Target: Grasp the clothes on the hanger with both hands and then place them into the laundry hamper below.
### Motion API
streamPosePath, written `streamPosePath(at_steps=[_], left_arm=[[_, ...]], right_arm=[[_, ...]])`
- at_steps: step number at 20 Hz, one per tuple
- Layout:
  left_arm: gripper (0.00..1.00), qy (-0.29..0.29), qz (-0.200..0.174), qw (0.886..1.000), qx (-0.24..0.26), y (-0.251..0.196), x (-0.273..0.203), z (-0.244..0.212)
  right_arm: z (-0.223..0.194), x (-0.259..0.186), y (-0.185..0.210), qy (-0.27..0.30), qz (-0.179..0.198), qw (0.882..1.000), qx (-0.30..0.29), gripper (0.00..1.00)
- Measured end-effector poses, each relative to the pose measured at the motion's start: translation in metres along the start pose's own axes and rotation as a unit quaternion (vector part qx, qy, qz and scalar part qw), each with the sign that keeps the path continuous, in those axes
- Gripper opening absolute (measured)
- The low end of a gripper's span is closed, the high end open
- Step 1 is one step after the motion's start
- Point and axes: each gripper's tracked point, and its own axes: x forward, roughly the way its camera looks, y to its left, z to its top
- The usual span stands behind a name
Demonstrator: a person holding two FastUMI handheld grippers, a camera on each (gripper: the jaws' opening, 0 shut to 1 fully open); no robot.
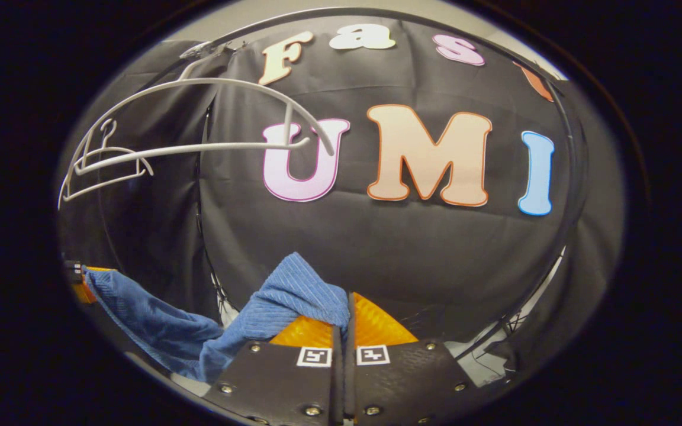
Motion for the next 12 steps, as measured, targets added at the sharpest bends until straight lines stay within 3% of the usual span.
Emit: streamPosePath(at_steps=[6, 12], left_arm=[[0.05, -0.022, -0.058, 0.998, 0.008, -0.061, 0.022, 0.036], [0.05, -0.042, -0.097, 0.994, 0.003, -0.108, 0.041, 0.066]], right_arm=[[0.018, -0.016, 0.002, -0.008, 0.006, 1.0, 0.025, 0.01], [0.042, -0.025, -0.014, -0.026, -0.014, 0.998, 0.057, 0.01]])
